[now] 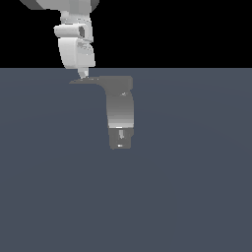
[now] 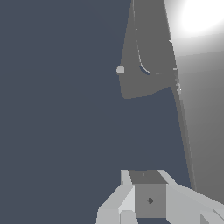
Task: Turn on the faucet by rotating a designated handle.
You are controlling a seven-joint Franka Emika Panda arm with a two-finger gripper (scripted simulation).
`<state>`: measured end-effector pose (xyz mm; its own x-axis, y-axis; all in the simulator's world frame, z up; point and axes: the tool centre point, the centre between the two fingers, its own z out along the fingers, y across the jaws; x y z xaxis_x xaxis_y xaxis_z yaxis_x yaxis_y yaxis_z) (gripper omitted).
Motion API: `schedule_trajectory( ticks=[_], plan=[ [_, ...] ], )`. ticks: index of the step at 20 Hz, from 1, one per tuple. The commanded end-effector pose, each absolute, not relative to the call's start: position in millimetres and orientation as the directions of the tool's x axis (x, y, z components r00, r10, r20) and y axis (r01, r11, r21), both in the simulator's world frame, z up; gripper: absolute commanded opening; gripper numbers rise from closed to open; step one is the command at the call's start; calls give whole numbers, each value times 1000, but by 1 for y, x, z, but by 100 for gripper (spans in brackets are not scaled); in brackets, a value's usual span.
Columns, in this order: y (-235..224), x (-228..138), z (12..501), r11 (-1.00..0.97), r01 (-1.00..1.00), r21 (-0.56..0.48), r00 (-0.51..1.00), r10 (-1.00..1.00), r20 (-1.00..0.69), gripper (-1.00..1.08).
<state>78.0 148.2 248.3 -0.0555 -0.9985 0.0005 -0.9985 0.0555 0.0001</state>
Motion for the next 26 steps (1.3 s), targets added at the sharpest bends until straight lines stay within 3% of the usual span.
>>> schedule_trajectory(
  ticks=[1,26],
  plan=[
    [149,71,248,55,-998,0,-55,-998,1,-100],
    [156,1,248,55,-998,0,-55,-998,1,-100]
  ],
)
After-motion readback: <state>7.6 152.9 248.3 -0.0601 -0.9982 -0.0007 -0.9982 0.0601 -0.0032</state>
